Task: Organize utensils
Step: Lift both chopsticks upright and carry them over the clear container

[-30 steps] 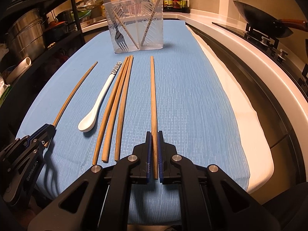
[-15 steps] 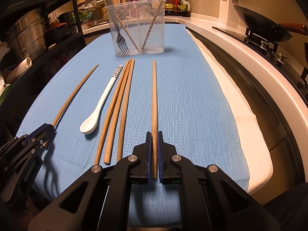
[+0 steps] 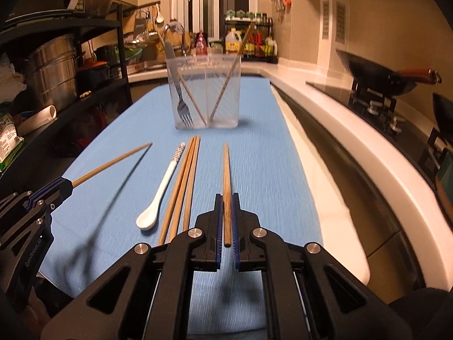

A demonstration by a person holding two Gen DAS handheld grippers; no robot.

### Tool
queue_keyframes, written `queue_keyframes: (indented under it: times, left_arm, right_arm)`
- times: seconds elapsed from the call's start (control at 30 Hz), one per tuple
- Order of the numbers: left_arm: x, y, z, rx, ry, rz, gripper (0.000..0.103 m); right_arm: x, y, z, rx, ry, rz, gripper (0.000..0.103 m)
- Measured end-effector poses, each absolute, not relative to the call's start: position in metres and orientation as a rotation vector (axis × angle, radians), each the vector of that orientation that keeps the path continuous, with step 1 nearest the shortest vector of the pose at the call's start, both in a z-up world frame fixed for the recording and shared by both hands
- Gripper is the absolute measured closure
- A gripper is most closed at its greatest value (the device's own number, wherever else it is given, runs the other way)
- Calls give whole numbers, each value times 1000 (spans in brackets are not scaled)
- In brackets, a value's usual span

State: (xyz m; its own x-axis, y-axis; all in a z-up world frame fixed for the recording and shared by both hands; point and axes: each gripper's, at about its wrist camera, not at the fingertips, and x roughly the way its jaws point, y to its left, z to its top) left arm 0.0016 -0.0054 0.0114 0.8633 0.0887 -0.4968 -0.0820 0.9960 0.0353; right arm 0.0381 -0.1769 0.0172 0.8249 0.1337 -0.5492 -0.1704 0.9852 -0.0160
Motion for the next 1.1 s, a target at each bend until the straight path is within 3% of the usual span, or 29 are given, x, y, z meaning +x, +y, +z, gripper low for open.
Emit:
queue_keyframes:
  times: [0.57, 1.1]
  left_arm:
    - [13, 33, 103, -88, 417, 26, 96]
    - [77, 55, 161, -152, 542, -71, 97]
  right_arm:
    - [37, -182, 108, -93, 399, 193, 97]
    - [86, -180, 161, -8, 391, 256, 97]
